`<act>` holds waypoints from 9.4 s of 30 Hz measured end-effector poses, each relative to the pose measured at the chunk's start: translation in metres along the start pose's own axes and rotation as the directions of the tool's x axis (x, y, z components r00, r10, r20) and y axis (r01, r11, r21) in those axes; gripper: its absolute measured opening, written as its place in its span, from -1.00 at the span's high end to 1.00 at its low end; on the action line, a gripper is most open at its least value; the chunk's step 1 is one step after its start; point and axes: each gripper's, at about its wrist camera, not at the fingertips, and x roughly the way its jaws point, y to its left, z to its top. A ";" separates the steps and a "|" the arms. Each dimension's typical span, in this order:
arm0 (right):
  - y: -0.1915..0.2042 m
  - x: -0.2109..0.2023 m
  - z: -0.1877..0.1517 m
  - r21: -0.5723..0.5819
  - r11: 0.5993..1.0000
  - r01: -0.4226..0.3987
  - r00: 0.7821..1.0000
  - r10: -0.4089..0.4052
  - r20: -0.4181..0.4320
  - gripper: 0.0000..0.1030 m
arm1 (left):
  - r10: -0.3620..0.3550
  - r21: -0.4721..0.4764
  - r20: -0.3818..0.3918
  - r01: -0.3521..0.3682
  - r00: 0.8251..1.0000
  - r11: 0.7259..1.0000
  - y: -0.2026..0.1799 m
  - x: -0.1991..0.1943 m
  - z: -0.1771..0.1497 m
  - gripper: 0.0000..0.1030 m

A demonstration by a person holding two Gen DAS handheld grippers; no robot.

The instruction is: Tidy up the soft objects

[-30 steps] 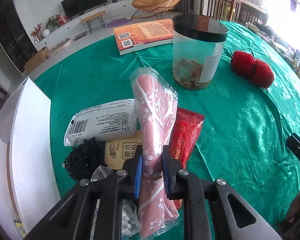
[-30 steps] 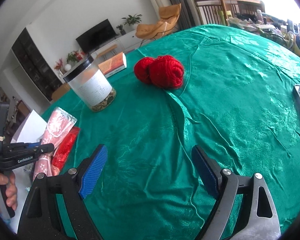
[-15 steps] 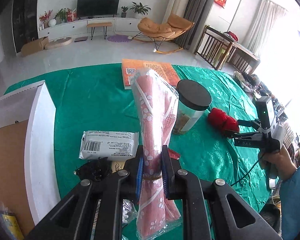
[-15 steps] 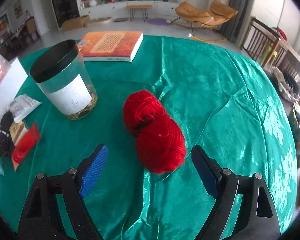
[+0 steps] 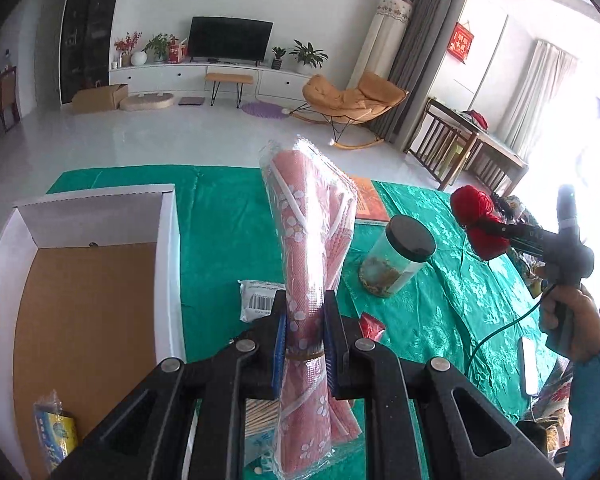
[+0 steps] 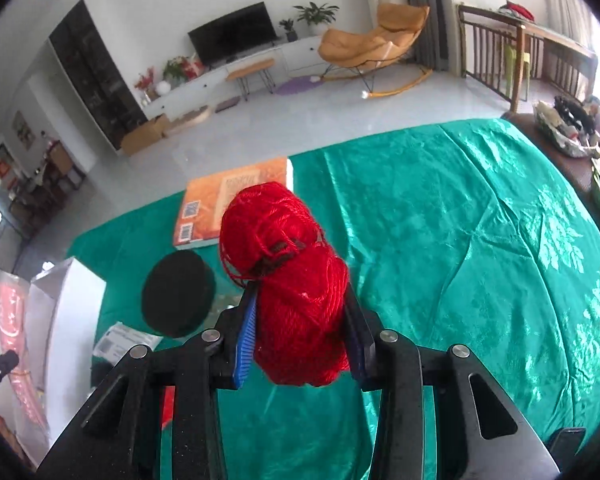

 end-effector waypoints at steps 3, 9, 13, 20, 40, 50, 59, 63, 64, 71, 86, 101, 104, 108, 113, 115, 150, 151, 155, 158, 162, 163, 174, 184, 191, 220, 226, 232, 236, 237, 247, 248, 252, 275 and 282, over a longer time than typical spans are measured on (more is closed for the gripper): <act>0.067 -0.026 -0.007 -0.057 0.985 -0.165 0.986 0.165 0.001 0.22 | 0.066 -0.032 0.022 -0.065 0.998 0.997 0.036 -0.036 -0.013 0.70; 0.224 -0.044 -0.065 -0.109 0.841 -0.530 0.846 0.516 -0.137 0.21 | 0.263 -0.067 0.018 -0.261 0.965 0.963 0.101 -0.090 -0.061 0.62; 0.307 -0.027 -0.113 -0.078 0.733 -0.675 0.723 0.637 -0.268 -0.22 | 0.393 -0.078 0.014 -0.391 0.920 0.917 0.120 -0.095 -0.089 -0.82; 0.293 -0.024 -0.158 -0.203 0.808 -0.554 0.830 0.516 -0.210 -0.42 | 0.269 -0.050 0.082 -0.266 0.960 0.963 0.084 -0.088 -0.114 -0.89; 0.051 -0.005 -0.251 -0.110 0.973 0.202 0.979 -0.200 0.031 -0.43 | 0.139 0.270 -0.146 -0.095 0.980 0.958 -0.096 0.029 -0.218 -0.89; 0.056 0.008 -0.256 -0.123 0.976 0.178 0.984 -0.180 -0.006 -0.43 | 0.423 0.264 -0.047 -0.397 0.905 0.879 -0.070 0.084 -0.170 -0.89; 0.051 -0.007 -0.255 -0.084 0.979 0.185 0.982 -0.180 0.055 -0.43 | -0.095 0.204 -0.097 0.113 0.991 0.972 -0.088 0.135 -0.128 -0.94; 0.037 -0.022 -0.252 -0.003 0.982 0.187 0.975 -0.185 0.119 -0.43 | -0.086 0.204 -0.029 0.090 0.996 0.975 -0.087 0.106 -0.117 -0.94; 0.033 -0.025 -0.252 0.023 0.983 0.183 0.975 -0.184 0.127 -0.43 | -0.084 0.171 -0.020 0.086 0.996 0.982 -0.079 0.097 -0.118 -0.94; 0.011 -0.015 -0.248 0.124 0.979 0.164 0.983 -0.172 0.064 -0.43 | 0.034 0.216 -0.035 -0.026 0.999 0.976 -0.059 0.062 -0.178 -0.94; 0.026 0.008 -0.254 0.025 0.976 0.218 0.976 -0.218 -0.031 -0.43 | 0.228 0.162 -0.182 -0.200 0.957 0.966 -0.055 0.144 -0.176 -0.99; 0.044 0.020 -0.258 -0.084 0.955 0.285 0.956 -0.290 -0.052 -0.65 | 0.227 0.149 -0.143 -0.206 0.963 0.967 -0.046 0.150 -0.170 -1.00; 0.043 0.020 -0.257 -0.086 0.954 0.287 0.955 -0.292 -0.052 -0.66 | 0.227 0.149 -0.143 -0.205 0.963 0.967 -0.046 0.150 -0.170 -1.00; 0.044 0.020 -0.257 -0.087 0.954 0.287 0.955 -0.292 -0.051 -0.68 | 0.227 0.151 -0.144 -0.205 0.963 0.967 -0.047 0.149 -0.171 -1.00; 0.045 0.021 -0.257 -0.091 0.953 0.288 0.955 -0.293 -0.048 -0.72 | 0.227 0.151 -0.145 -0.205 0.963 0.967 -0.046 0.149 -0.170 -1.00; 0.045 0.021 -0.257 -0.091 0.953 0.288 0.955 -0.293 -0.048 -0.72 | 0.227 0.151 -0.145 -0.206 0.963 0.967 -0.046 0.149 -0.170 -1.00; 0.045 0.021 -0.258 -0.091 0.953 0.288 0.955 -0.293 -0.047 -0.73 | 0.228 0.151 -0.144 -0.206 0.963 0.967 -0.046 0.149 -0.170 -1.00; 0.045 0.021 -0.258 -0.091 0.953 0.288 0.955 -0.293 -0.047 -0.73 | 0.228 0.151 -0.144 -0.206 0.963 0.967 -0.047 0.149 -0.170 -1.00; 0.045 0.021 -0.258 -0.091 0.953 0.288 0.955 -0.293 -0.047 -0.73 | 0.228 0.151 -0.144 -0.206 0.963 0.967 -0.046 0.149 -0.170 -1.00; 0.045 0.021 -0.258 -0.091 0.953 0.288 0.955 -0.293 -0.047 -0.73 | 0.228 0.151 -0.144 -0.206 0.963 0.967 -0.046 0.149 -0.170 -1.00; 0.045 0.021 -0.258 -0.091 0.953 0.288 0.955 -0.293 -0.047 -0.73 | 0.228 0.151 -0.144 -0.207 0.963 0.967 -0.047 0.149 -0.170 -1.00; 0.045 0.021 -0.258 -0.091 0.953 0.288 0.955 -0.293 -0.047 -0.73 | 0.228 0.151 -0.144 -0.207 0.963 0.967 -0.046 0.149 -0.170 -1.00; 0.045 0.021 -0.258 -0.091 0.953 0.288 0.955 -0.293 -0.046 -0.73 | 0.228 0.151 -0.144 -0.207 0.963 0.967 -0.047 0.149 -0.170 -1.00; 0.032 0.007 -0.249 0.038 0.993 0.108 0.994 -0.107 -0.012 -0.72 | 0.189 0.206 -0.155 -0.155 0.970 0.966 -0.041 0.141 -0.173 -1.00; 0.107 0.033 -0.237 -0.263 0.965 -0.017 0.999 0.003 -0.052 -0.70 | 0.185 0.207 -0.154 -0.151 0.971 0.967 -0.042 0.141 -0.174 -1.00; 0.038 0.034 -0.241 -0.124 0.963 0.238 0.970 -0.242 -0.019 -0.71 | 0.189 0.204 -0.151 -0.156 0.970 0.966 -0.043 0.142 -0.174 -1.00; 0.044 0.033 -0.245 -0.138 0.959 0.248 0.967 -0.253 -0.023 -0.72 | 0.189 0.204 -0.151 -0.156 0.970 0.966 -0.043 0.142 -0.174 -1.00; 0.043 0.033 -0.245 -0.139 0.959 0.248 0.967 -0.254 -0.023 -0.72 | 0.189 0.204 -0.150 -0.157 0.970 0.966 -0.043 0.142 -0.174 -1.00; 0.043 0.033 -0.245 -0.139 0.959 0.248 0.967 -0.254 -0.023 -0.72 | 0.189 0.204 -0.150 -0.157 0.970 0.966 -0.044 0.142 -0.174 -1.00; 0.044 0.033 -0.245 -0.139 0.959 0.248 0.967 -0.254 -0.023 -0.73 | 0.189 0.204 -0.150 -0.157 0.970 0.966 -0.044 0.142 -0.174 -1.00; 0.043 0.033 -0.245 -0.139 0.959 0.249 0.967 -0.254 -0.024 -0.73 | 0.189 0.204 -0.150 -0.157 0.970 0.966 -0.044 0.142 -0.174 -1.00; 0.043 0.033 -0.245 -0.139 0.959 0.249 0.967 -0.254 -0.024 -0.73 | 0.189 0.204 -0.150 -0.157 0.970 0.966 -0.044 0.142 -0.174 -1.00; 0.043 0.033 -0.245 -0.139 0.959 0.248 0.967 -0.254 -0.023 -0.73 | 0.189 0.204 -0.150 -0.157 0.970 0.966 -0.044 0.142 -0.174 -1.00; 0.043 0.033 -0.245 -0.139 0.959 0.248 0.967 -0.254 -0.024 -0.73 | 0.190 0.204 -0.150 -0.157 0.970 0.966 -0.044 0.142 -0.174 -1.00; 0.043 0.033 -0.245 -0.139 0.959 0.248 0.967 -0.254 -0.024 -0.73 | 0.190 0.204 -0.149 -0.157 0.970 0.966 -0.044 0.142 -0.174 -1.00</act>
